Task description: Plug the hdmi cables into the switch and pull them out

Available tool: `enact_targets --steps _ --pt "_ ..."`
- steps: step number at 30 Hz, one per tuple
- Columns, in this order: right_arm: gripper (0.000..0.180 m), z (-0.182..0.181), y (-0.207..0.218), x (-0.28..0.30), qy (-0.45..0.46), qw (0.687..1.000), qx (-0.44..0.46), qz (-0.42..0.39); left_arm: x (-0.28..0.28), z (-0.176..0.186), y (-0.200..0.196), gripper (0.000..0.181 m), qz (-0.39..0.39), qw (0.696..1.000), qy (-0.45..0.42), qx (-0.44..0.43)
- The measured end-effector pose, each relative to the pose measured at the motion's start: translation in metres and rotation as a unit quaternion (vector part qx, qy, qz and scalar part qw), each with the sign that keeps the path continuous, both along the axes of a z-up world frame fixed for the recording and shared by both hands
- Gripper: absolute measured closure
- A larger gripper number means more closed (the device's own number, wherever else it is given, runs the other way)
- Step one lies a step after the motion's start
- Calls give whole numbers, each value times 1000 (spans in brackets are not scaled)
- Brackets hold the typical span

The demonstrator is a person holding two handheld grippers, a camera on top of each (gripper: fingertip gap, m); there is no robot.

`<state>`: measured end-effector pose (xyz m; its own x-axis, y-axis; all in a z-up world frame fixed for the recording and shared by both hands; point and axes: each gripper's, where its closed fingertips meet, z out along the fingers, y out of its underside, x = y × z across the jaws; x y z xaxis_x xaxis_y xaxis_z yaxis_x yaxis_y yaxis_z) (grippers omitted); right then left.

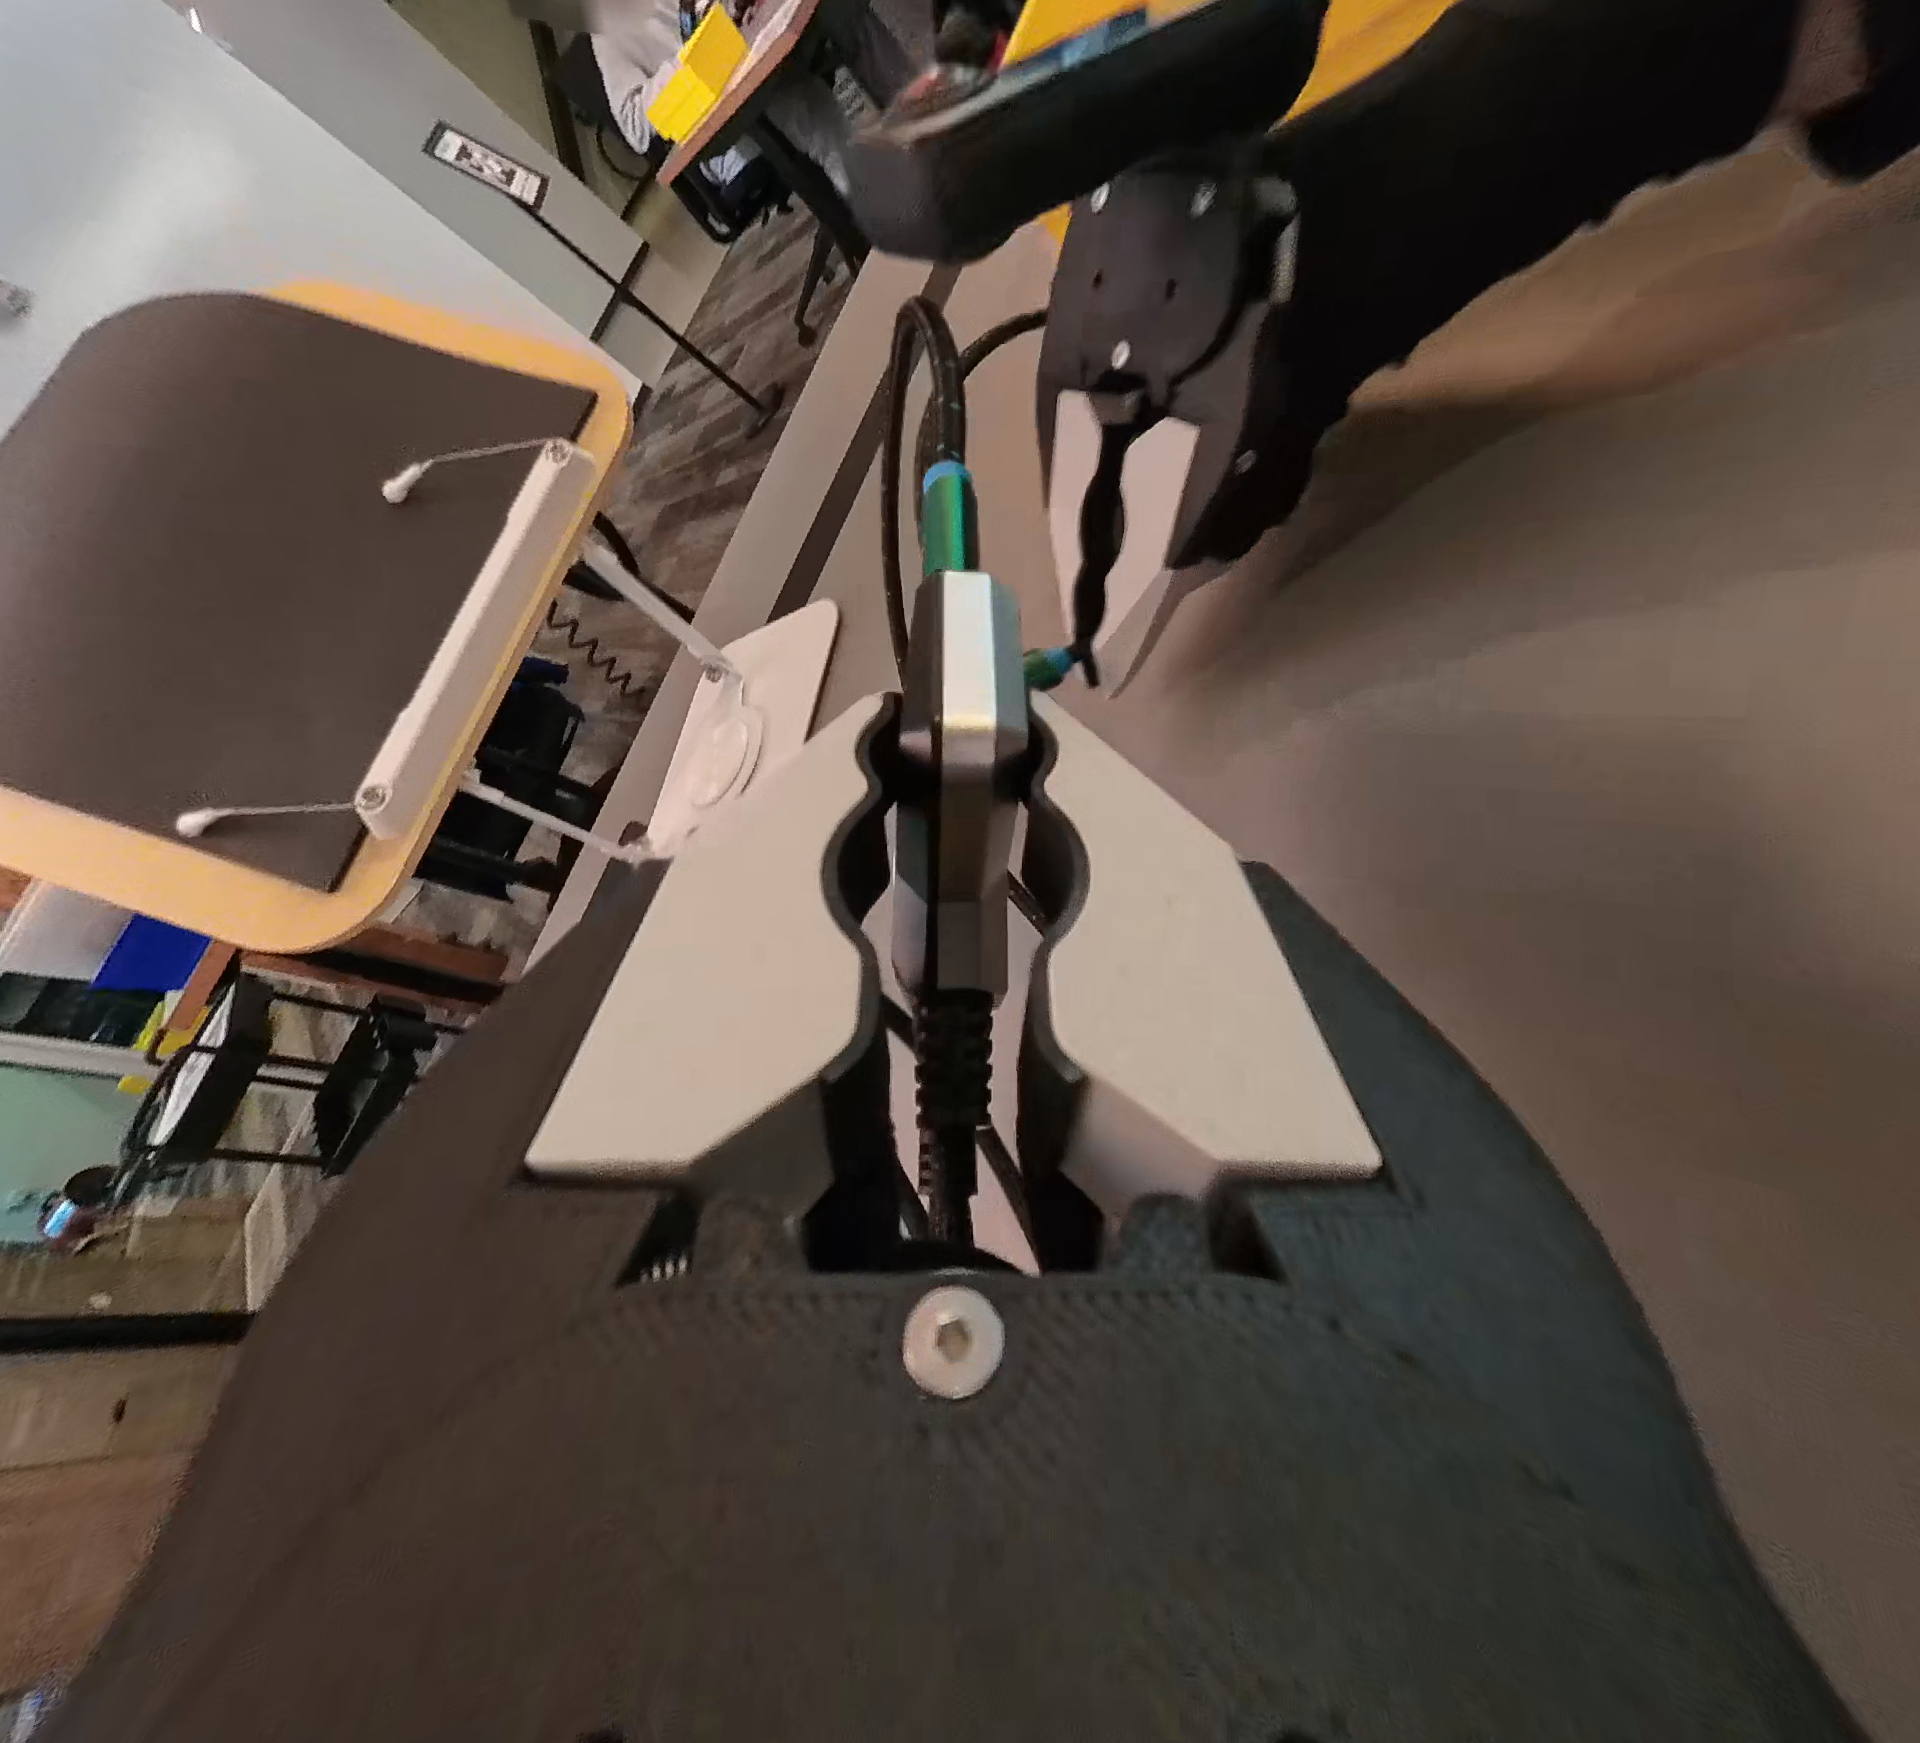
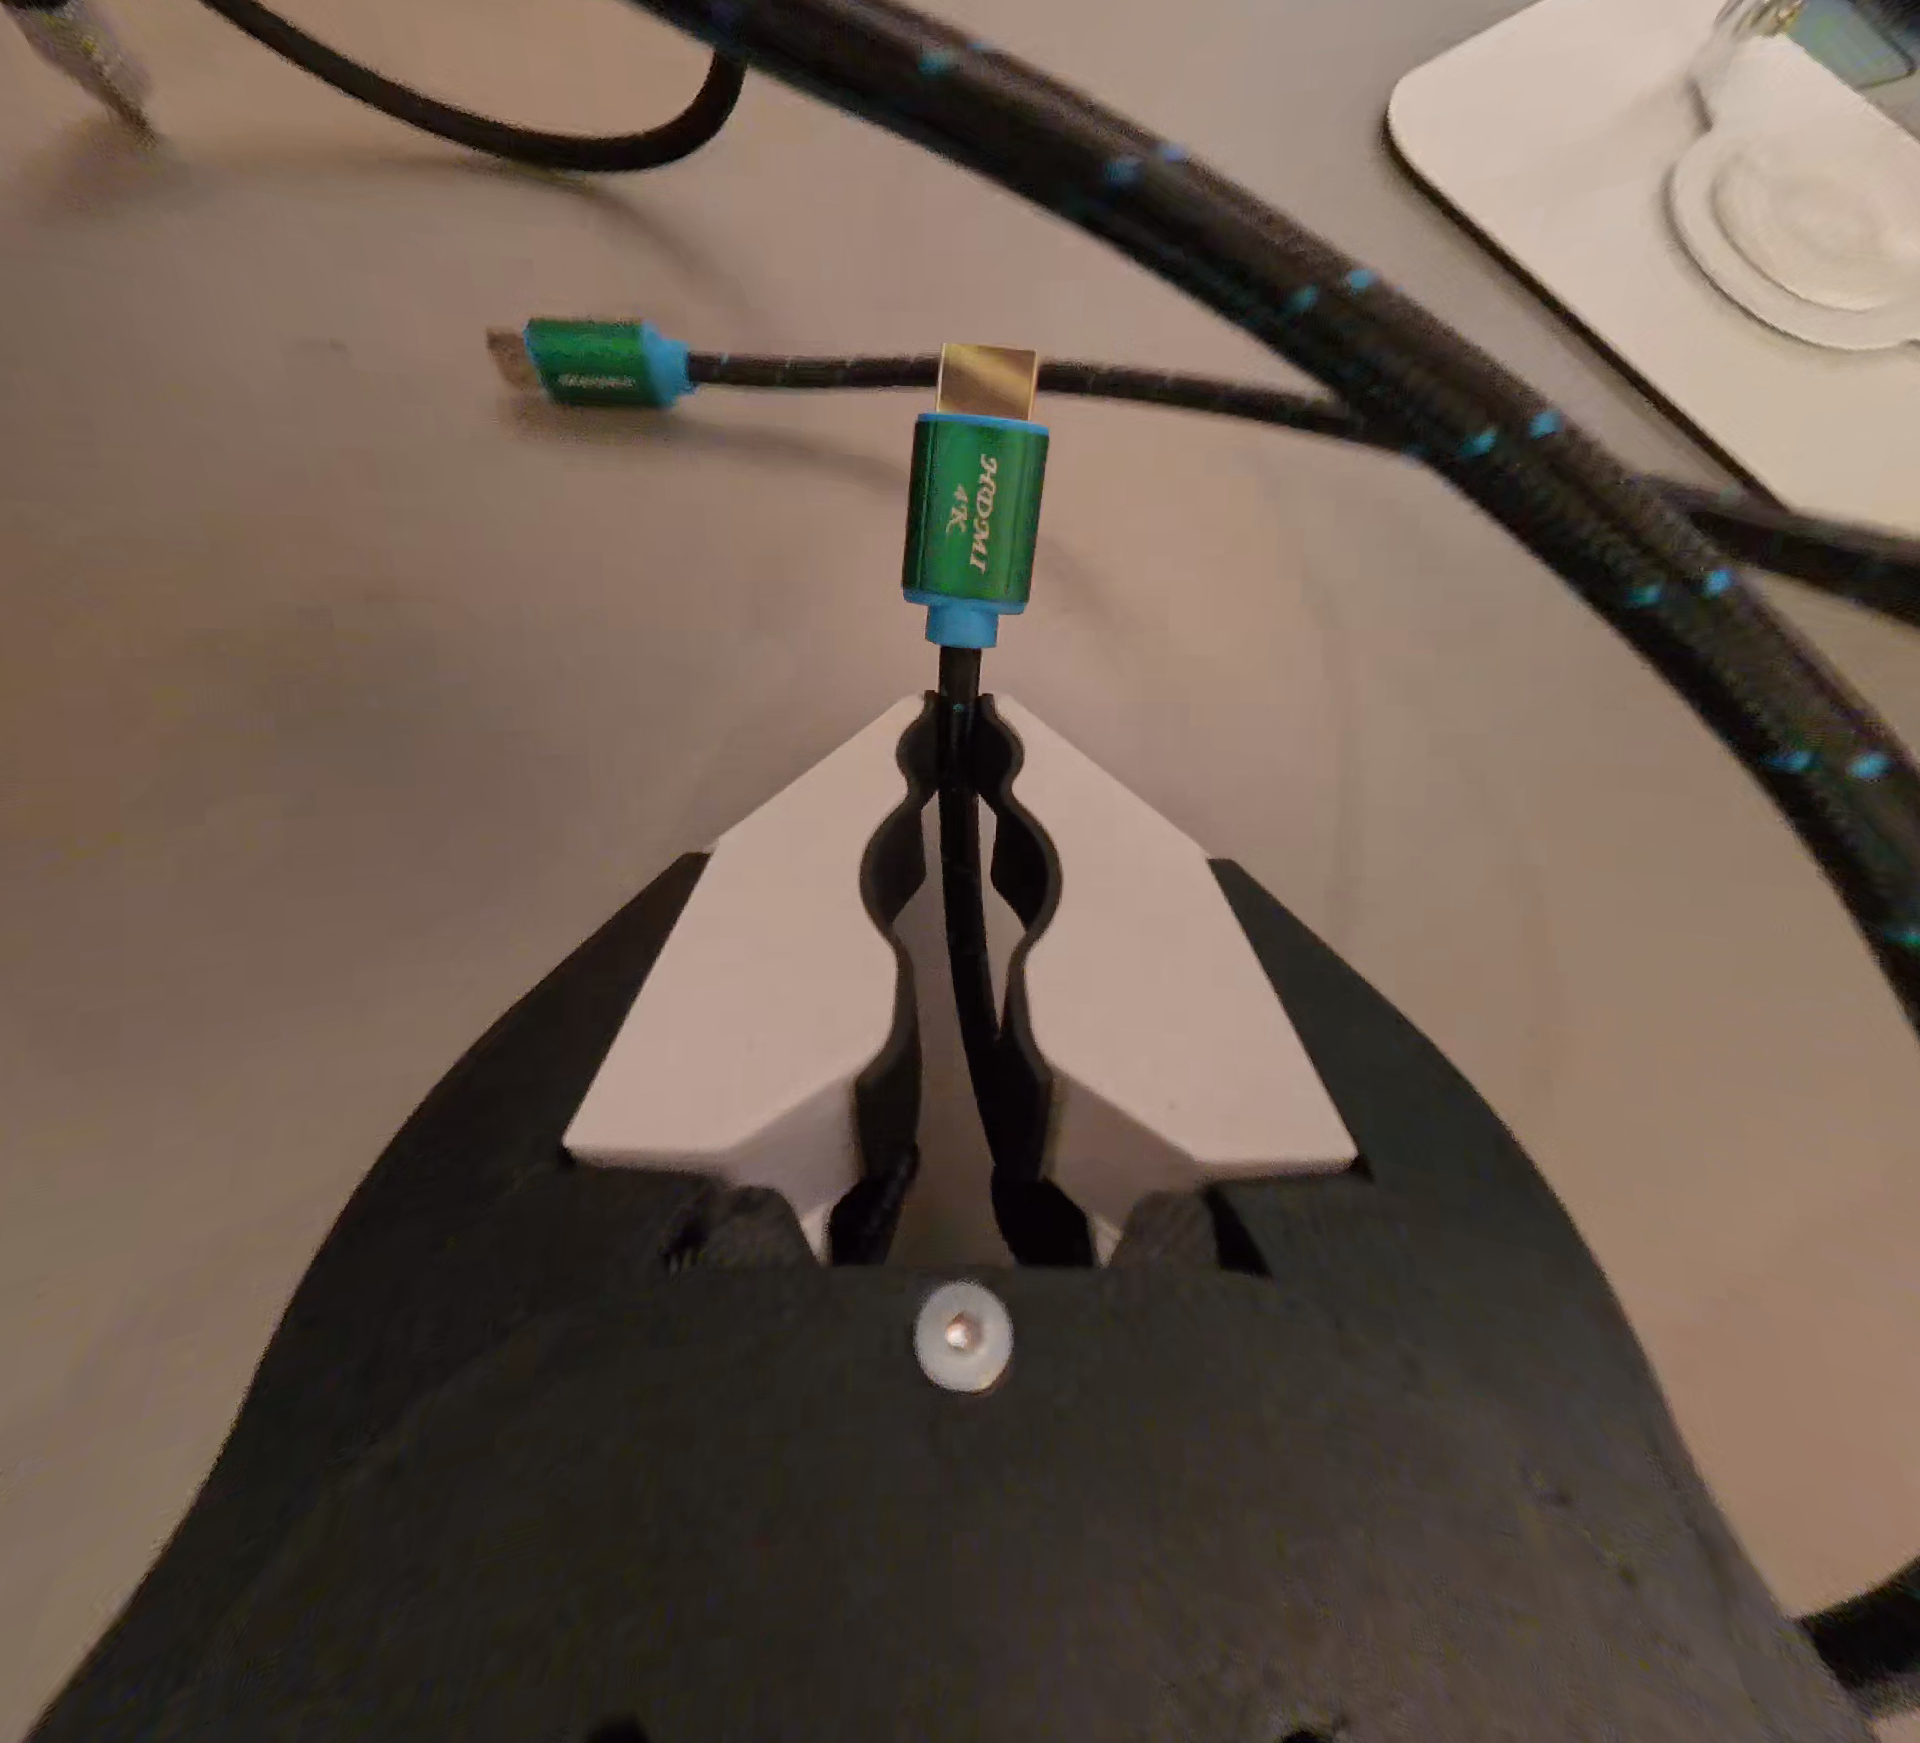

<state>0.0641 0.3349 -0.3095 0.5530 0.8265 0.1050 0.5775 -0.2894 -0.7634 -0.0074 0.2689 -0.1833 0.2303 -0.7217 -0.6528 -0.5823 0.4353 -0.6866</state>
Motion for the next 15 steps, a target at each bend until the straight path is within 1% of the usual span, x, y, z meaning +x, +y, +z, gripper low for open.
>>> enact_targets --steps 3,8,9,11,13,14,15 --pt "176 3 13 1 53 999 -4 6 7 3 -11 163 -21 1000 -6 -6" --pt "174 32 33 -8 127 989 59 53 16 10 -28 163 -47 998 -36 -25" --pt "178 39 35 -13 146 985 63 68 18 9 -31 162 -49 998 -36 -22" --pt "177 40 38 -22 176 980 28 86 22 3 -32 162 -47 998 -32 -14" --pt "177 21 36 -24 139 986 -31 90 20 -7 -24 163 -28 999 -12 17" --pt "177 15 35 -22 114 989 -30 87 17 -12 -19 163 -20 999 -2 30" --pt "178 8 30 -20 96 991 -52 83 14 -17 -14 163 -13 1000 0 29"
